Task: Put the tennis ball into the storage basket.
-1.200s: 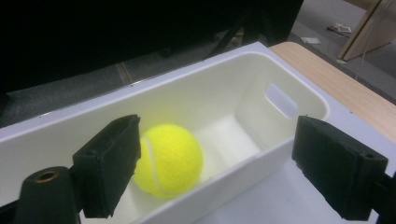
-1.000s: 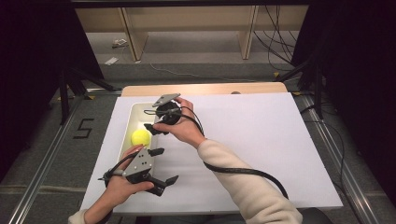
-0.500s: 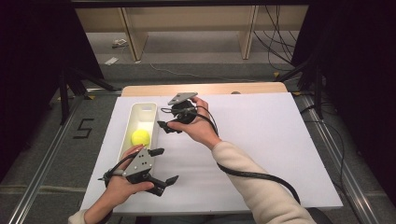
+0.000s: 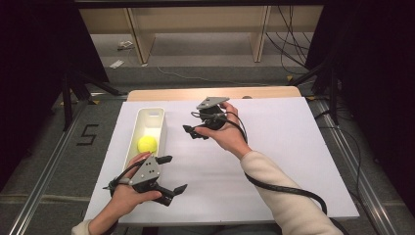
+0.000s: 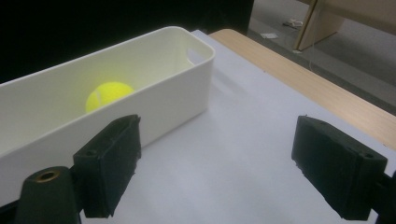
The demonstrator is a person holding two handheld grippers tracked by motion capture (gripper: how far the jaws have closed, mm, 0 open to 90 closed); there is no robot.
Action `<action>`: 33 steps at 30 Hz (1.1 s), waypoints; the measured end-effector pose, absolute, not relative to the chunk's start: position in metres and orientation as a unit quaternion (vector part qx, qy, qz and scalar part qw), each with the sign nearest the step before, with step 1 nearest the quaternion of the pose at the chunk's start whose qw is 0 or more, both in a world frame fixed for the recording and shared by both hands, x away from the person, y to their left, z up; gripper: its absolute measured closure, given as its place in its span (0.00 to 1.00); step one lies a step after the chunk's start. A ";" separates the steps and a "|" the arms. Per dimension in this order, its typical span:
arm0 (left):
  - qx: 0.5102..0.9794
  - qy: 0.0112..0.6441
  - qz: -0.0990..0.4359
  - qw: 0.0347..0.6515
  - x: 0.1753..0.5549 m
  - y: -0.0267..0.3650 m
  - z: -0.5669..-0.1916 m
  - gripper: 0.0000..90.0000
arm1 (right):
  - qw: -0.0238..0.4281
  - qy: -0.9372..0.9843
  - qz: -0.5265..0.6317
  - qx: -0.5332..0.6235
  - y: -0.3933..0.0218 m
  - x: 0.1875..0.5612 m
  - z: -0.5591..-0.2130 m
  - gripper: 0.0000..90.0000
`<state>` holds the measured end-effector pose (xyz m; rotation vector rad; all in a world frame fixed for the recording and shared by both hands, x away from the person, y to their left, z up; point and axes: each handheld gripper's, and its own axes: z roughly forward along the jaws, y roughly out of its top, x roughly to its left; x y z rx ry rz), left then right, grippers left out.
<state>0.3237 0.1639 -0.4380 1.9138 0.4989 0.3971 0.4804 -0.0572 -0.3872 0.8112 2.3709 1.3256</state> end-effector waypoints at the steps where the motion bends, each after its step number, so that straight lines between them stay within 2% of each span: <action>1: 0.803 0.209 0.167 0.533 0.324 0.164 -0.438 0.00 | 0.153 0.827 0.460 0.283 -0.060 0.480 -0.388 0.18; 17: 0.803 0.212 0.166 0.531 0.324 0.164 -0.438 0.00 | 0.172 0.813 0.460 0.313 -0.115 0.469 -0.387 0.18; 33: 0.804 0.212 0.162 0.532 0.324 0.164 -0.439 0.00 | 0.178 0.801 0.460 0.341 -0.152 0.461 -0.391 0.18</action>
